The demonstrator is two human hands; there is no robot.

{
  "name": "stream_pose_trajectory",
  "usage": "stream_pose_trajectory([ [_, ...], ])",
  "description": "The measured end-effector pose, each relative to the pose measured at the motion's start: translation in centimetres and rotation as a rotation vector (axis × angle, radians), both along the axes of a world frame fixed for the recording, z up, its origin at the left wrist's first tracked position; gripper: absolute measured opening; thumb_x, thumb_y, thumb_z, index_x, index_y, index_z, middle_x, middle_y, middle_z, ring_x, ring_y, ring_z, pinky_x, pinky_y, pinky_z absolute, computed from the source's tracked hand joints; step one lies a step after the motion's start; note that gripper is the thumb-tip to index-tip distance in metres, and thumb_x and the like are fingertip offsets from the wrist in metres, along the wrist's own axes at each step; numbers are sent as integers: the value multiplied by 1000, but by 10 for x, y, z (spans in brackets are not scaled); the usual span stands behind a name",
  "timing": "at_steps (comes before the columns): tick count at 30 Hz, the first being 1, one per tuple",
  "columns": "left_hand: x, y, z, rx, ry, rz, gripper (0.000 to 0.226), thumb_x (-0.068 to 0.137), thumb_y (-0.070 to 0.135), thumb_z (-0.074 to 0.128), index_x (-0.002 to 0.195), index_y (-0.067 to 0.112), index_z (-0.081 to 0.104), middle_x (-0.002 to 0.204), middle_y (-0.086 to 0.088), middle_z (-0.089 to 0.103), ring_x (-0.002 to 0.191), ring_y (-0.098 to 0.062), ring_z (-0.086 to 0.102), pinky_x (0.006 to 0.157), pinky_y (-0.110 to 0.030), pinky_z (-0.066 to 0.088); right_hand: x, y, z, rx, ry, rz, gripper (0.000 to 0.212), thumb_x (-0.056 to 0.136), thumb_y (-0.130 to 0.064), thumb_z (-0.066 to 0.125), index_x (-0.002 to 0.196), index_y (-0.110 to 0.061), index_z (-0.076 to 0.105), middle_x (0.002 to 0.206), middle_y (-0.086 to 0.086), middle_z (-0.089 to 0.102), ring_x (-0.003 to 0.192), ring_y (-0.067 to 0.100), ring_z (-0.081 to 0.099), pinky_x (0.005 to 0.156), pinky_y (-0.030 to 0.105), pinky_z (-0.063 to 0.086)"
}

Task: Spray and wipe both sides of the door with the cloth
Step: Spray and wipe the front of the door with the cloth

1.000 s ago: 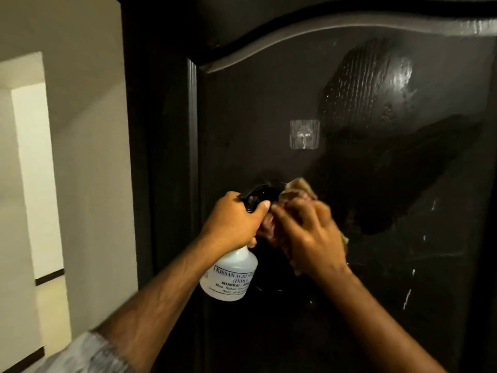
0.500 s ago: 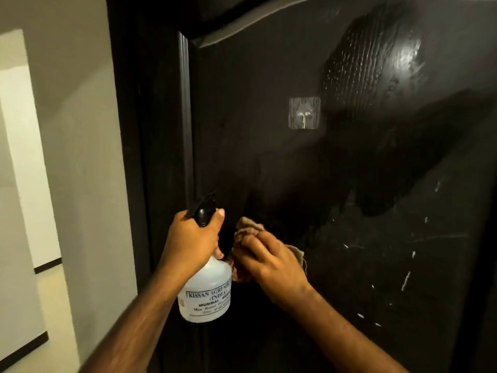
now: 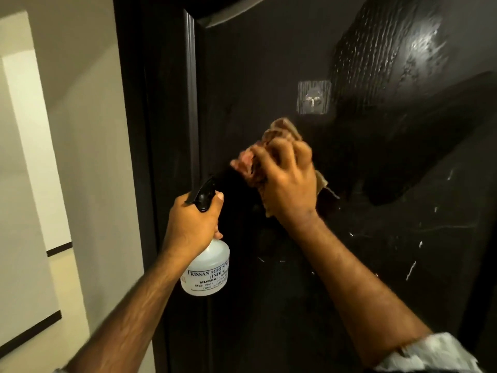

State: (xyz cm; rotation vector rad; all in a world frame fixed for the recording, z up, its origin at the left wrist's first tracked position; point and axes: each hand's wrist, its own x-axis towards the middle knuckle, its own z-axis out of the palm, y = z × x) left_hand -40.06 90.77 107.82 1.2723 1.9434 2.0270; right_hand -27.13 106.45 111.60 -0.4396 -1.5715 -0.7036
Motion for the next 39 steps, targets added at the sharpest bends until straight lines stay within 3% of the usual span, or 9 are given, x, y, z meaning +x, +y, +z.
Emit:
stream_pose_trajectory([
  [4, -3, -2, -4, -7, 13, 30, 26, 98, 38, 71, 86, 16, 72, 47, -1, 61, 42, -19, 64, 62, -59, 66, -22, -3, -127, 18, -409, 157, 27, 99, -23, 66, 124, -17, 73, 138, 10, 64, 123, 35, 56, 98, 45, 54],
  [9, 2, -3, -16, -95, 16, -7, 22, 100, 36, 69, 89, 17, 71, 50, -1, 61, 43, -17, 65, 64, -52, 68, 12, 2, -263, -20, -846, 167, 31, 96, -30, 63, 126, -27, 70, 142, 1, 60, 126, 27, 52, 83, 38, 60],
  [12, 9, 4, -15, -102, 80, -2, 20, 100, 36, 69, 83, 26, 70, 48, 2, 61, 43, -16, 66, 61, -48, 67, 26, 9, -223, 17, -710, 181, 33, 98, -26, 65, 131, -26, 69, 141, 4, 62, 122, 29, 59, 88, 39, 60],
  [15, 18, 12, -10, -81, 83, -37, 22, 100, 34, 69, 84, 19, 72, 48, 3, 57, 45, -18, 63, 58, -46, 67, 47, 18, -133, 33, -321, 140, 39, 98, -24, 70, 137, -21, 70, 138, 13, 61, 120, 37, 59, 106, 44, 49],
  [21, 25, 20, -12, -60, 55, -99, 27, 101, 32, 69, 93, 7, 72, 52, -2, 55, 44, -19, 61, 58, -45, 66, 88, 25, -10, -141, 302, -14, 38, 104, -18, 56, 139, -28, 68, 136, 15, 59, 123, 33, 38, 100, 38, 47],
  [26, 32, 27, -18, -57, 57, -87, 27, 101, 33, 69, 79, 17, 69, 50, 0, 57, 45, -21, 62, 58, -46, 66, 57, 12, -103, -76, -24, 31, 37, 98, -18, 70, 135, -22, 71, 132, 11, 61, 117, 38, 52, 100, 42, 48],
  [32, 46, 29, -24, -73, 36, -144, 18, 100, 30, 70, 93, 14, 75, 48, 0, 56, 44, -19, 61, 55, -40, 64, 82, 4, -248, -52, -612, 149, 29, 99, -24, 65, 127, -27, 73, 132, 1, 66, 117, 25, 54, 86, 38, 61],
  [35, 55, 33, -22, -98, 75, -182, 18, 101, 32, 69, 91, 18, 74, 48, 3, 56, 45, -15, 60, 54, -35, 61, 96, 15, -217, -77, -530, 117, 43, 94, -27, 71, 137, -26, 69, 140, 4, 57, 120, 30, 53, 94, 42, 59],
  [39, 71, 42, -14, -102, 70, -236, 20, 100, 32, 70, 89, 16, 74, 47, 3, 55, 45, -15, 59, 55, -39, 61, 128, 28, -106, -56, -111, 27, 48, 95, -21, 77, 142, -22, 67, 137, 14, 57, 118, 39, 50, 101, 46, 46],
])
